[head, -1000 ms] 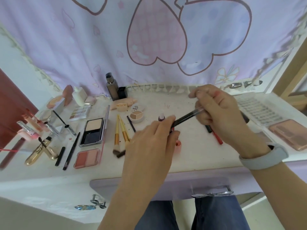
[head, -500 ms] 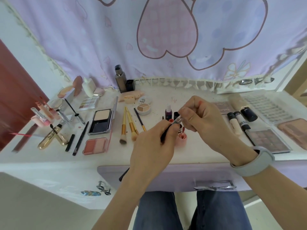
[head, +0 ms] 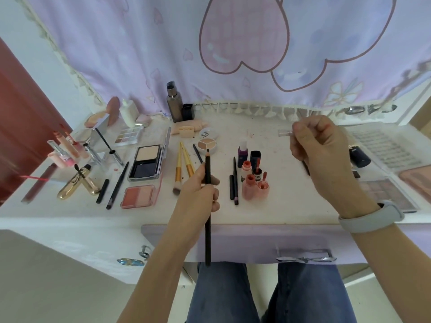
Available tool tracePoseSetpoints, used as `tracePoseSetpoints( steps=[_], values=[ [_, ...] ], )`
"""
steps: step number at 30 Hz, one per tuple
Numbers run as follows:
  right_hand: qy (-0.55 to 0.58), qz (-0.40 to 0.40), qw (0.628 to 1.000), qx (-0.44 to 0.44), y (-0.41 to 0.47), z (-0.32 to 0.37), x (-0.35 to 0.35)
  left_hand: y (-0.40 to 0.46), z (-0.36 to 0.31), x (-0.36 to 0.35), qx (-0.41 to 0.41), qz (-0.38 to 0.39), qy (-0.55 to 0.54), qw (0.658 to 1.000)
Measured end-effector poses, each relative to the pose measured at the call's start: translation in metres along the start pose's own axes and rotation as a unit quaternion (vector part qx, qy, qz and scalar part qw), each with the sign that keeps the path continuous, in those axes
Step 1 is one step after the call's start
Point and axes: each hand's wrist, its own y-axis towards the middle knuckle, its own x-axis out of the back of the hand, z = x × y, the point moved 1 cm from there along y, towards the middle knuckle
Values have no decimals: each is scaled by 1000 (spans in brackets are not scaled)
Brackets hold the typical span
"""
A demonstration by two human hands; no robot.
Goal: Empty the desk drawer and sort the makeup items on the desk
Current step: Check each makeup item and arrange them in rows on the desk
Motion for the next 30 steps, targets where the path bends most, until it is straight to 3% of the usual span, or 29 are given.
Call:
tracePoseSetpoints(
  steps=[4,11,17,20,24,26,30],
  values=[
    [-24,-42,998,-29,-3,-9,9,23,-5,-10,-5,-35,79,996],
    [-58,-47,995,-72,-9,-17,17,54,-6,-25,16,-3,131,991],
    [-71,-55,995,-54,-13,-16,17,47,-7,-25,-101,-67,208,971],
    [-89,-46,995,-4,-24,-9,9,32,-2,-16,-141,-83,155,974],
    [-137,21,988,69,-52,-9,-14,7,1,-11,-72,5,-6,997],
    [-200,56,971,118,-64,-13,-27,-1,3,-10,-61,43,-70,995],
    [-280,95,927,231,-71,-21,-40,-7,1,-9,-98,50,-111,988]
  ],
)
